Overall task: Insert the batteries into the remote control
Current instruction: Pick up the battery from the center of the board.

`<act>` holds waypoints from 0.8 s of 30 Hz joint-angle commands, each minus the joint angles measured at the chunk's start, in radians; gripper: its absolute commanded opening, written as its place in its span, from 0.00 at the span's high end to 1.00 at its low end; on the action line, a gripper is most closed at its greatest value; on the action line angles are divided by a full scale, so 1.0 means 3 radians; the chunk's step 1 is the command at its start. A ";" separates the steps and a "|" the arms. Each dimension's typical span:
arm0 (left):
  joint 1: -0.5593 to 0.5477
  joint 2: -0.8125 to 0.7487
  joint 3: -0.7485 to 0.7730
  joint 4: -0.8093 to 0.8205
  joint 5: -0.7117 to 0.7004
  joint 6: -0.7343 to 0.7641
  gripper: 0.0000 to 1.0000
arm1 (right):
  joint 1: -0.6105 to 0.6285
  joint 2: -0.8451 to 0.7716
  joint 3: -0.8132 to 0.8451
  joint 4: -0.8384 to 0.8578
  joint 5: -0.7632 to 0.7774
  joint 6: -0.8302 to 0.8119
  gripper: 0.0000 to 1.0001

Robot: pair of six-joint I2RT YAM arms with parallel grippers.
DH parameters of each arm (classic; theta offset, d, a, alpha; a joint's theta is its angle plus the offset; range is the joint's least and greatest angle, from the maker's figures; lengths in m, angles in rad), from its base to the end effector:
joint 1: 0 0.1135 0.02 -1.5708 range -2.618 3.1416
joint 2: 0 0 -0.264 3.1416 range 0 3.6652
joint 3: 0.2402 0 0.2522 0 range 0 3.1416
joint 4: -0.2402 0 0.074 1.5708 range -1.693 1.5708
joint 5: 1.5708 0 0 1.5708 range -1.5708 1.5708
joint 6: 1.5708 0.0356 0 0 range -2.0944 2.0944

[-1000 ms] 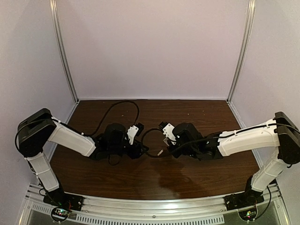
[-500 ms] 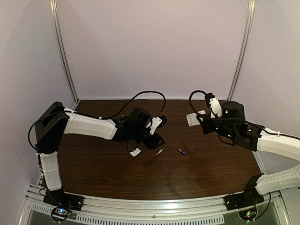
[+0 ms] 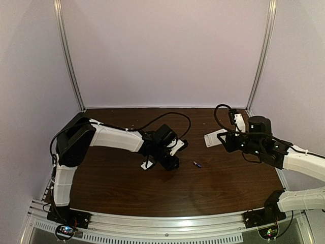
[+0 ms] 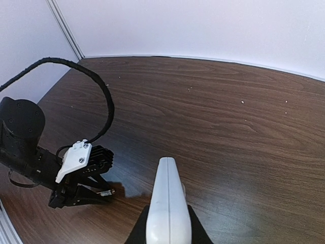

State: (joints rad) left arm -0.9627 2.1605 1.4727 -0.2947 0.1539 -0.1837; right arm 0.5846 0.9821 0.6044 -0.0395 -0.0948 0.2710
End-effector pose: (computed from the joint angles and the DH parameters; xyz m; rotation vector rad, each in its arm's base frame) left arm 0.2553 -0.3764 0.1329 1.0688 2.4400 -0.6101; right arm 0.1843 0.1260 0.2541 -0.3814 2.0085 0.6398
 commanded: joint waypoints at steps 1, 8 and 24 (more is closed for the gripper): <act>-0.0002 0.0074 0.0185 -0.0422 -0.0238 0.0046 0.79 | -0.0063 -0.0112 -0.0029 -0.0025 -0.0103 0.0040 1.00; -0.0071 -0.0031 0.0170 -0.0985 -0.0377 0.0136 0.99 | -0.0092 -0.0031 -0.0015 -0.0017 -0.0314 0.0012 1.00; -0.0149 -0.0205 -0.0285 -0.1251 -0.0381 0.0144 0.84 | -0.0102 0.0078 -0.0510 0.0913 -0.1357 0.0438 1.00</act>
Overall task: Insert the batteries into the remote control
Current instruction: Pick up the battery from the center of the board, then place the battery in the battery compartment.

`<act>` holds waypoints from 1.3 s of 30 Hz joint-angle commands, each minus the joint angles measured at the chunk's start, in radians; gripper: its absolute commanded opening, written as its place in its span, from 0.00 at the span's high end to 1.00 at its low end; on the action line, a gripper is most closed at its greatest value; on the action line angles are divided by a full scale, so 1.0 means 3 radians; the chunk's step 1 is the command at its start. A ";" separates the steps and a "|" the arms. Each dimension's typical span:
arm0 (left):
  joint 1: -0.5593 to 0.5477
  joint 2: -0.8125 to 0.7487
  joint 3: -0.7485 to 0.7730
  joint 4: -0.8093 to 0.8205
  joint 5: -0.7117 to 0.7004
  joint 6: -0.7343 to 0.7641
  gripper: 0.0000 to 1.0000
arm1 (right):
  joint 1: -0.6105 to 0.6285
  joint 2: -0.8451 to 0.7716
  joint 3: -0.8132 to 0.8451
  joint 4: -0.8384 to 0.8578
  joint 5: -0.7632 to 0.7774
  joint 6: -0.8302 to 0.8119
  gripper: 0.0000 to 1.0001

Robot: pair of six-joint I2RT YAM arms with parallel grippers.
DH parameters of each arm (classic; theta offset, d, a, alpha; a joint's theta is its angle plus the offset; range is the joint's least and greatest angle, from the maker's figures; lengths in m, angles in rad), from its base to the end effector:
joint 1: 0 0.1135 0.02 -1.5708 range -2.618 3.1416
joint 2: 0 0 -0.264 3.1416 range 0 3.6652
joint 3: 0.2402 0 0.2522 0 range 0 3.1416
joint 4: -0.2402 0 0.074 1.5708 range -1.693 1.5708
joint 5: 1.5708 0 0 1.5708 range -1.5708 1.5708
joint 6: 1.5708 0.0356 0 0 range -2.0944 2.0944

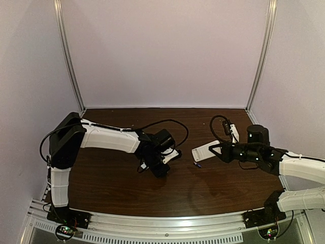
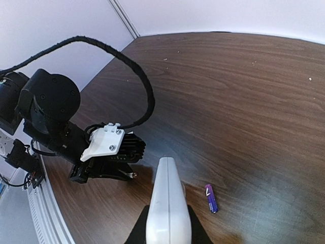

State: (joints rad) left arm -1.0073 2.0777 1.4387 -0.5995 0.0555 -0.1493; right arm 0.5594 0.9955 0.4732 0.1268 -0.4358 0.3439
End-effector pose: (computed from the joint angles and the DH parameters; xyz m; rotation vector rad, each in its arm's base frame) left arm 0.2207 -0.3530 0.1428 1.2081 2.6089 -0.3304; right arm 0.1757 0.1277 0.2239 -0.5204 2.0032 1.0032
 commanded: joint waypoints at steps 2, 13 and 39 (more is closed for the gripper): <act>0.0000 0.0057 -0.0195 -0.0193 -0.0070 0.0029 0.87 | -0.0019 0.0074 -0.0088 0.0393 -0.0247 0.0242 1.00; 0.0088 -0.0593 -0.0727 0.0516 -0.0049 -0.0166 1.00 | -0.0019 0.0069 -0.0345 0.0940 -0.0348 0.0464 1.00; -0.0157 -0.1525 -0.2190 0.4610 -0.1011 -0.0987 1.00 | 0.0590 0.0760 -0.0304 0.2209 0.0588 0.1605 1.00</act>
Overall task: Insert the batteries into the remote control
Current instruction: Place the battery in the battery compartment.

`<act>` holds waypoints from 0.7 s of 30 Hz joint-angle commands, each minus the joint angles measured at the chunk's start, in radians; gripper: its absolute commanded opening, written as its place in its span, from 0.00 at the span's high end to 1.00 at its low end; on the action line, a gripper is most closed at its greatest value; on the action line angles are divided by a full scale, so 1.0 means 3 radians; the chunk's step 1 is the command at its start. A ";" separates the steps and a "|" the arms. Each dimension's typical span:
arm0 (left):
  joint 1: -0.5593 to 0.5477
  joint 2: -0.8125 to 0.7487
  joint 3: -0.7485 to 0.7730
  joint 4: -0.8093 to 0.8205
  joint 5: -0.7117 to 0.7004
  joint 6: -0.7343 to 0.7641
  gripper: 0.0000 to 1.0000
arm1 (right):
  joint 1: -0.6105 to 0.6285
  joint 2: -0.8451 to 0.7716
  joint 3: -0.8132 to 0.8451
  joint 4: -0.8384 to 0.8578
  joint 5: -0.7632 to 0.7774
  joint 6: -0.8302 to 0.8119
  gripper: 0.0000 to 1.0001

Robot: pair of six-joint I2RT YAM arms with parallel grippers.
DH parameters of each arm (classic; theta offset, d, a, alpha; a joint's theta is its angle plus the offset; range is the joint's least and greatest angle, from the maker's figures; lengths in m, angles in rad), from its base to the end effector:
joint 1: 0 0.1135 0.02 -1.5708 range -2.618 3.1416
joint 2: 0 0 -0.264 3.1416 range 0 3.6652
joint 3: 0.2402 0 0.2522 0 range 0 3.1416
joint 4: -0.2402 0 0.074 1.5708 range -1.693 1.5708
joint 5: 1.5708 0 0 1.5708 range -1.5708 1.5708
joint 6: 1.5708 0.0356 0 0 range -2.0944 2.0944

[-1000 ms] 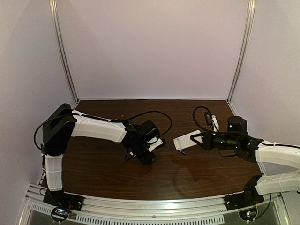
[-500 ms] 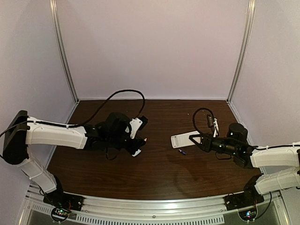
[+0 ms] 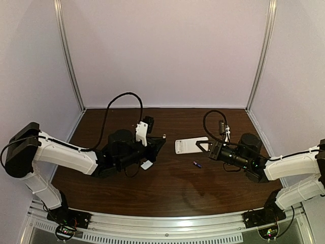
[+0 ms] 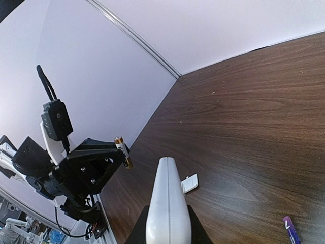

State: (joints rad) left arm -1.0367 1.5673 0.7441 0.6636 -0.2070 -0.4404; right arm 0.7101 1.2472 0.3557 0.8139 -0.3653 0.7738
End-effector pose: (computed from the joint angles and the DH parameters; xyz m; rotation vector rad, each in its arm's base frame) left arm 0.1779 -0.2864 0.2214 0.3781 1.7748 -0.8979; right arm 0.1764 0.1684 0.2026 -0.2535 1.8331 1.3888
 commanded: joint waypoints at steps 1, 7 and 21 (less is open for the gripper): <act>-0.0092 0.0215 0.0146 0.0420 -0.0164 0.0014 1.00 | 0.0098 -0.0079 0.0102 -0.0116 0.0394 0.0193 1.00; -0.0154 0.0385 0.0245 0.0503 -0.0215 0.0099 1.00 | 0.0180 0.0036 0.0143 -0.0010 0.0477 0.0349 1.00; -0.0179 0.0633 0.0327 0.0677 -0.0158 0.0117 1.00 | 0.0335 0.0079 0.0093 0.0297 0.0639 0.0528 1.00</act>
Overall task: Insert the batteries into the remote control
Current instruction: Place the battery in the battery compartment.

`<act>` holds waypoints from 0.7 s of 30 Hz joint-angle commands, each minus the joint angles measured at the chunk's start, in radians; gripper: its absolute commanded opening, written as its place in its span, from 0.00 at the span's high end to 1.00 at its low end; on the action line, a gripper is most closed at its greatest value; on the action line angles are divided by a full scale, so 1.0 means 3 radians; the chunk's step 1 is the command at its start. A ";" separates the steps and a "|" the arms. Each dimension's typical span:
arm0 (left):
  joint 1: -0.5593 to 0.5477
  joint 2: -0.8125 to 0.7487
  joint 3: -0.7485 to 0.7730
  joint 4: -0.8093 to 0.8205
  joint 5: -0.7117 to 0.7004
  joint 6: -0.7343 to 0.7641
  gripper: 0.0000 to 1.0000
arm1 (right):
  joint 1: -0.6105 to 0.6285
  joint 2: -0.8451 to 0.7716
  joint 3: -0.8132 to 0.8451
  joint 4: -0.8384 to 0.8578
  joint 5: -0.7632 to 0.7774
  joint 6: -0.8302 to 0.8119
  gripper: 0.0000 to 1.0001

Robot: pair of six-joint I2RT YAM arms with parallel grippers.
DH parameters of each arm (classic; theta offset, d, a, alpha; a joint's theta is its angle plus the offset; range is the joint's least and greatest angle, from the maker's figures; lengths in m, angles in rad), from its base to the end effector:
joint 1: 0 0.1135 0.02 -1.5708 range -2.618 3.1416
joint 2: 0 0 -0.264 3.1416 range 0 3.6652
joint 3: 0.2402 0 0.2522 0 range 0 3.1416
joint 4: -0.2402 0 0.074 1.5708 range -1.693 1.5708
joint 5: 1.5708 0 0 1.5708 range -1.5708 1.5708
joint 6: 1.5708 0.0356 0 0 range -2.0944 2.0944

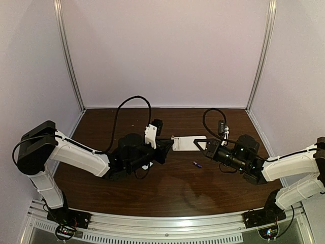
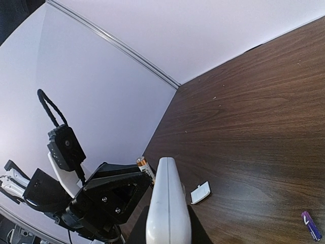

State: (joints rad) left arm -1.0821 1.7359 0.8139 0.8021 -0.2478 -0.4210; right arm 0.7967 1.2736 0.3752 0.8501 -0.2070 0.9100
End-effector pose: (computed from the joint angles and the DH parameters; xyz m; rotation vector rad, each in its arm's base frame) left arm 0.1800 -0.3199 0.2020 0.3878 1.7296 -0.9064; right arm 0.1702 0.1845 0.2064 -0.0770 1.8334 1.4358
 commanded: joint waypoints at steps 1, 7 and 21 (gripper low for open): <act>-0.0029 0.0080 0.0094 0.0240 -0.0019 0.0056 1.00 | 0.0058 -0.0003 0.0028 0.0198 0.0119 0.0084 1.00; -0.0063 0.0094 0.0114 0.0277 -0.0035 0.0104 1.00 | 0.0104 0.0026 -0.0011 0.0262 0.0183 0.0120 1.00; -0.0063 0.0192 0.0150 0.0302 -0.0103 0.0084 1.00 | 0.0131 -0.0053 -0.0080 0.0286 0.0222 0.0134 1.00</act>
State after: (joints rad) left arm -1.0969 1.7657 0.8303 0.8639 -0.2531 -0.4095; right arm 0.8280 1.2793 0.3683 0.8959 -0.1558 0.9432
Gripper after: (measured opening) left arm 0.089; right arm 0.162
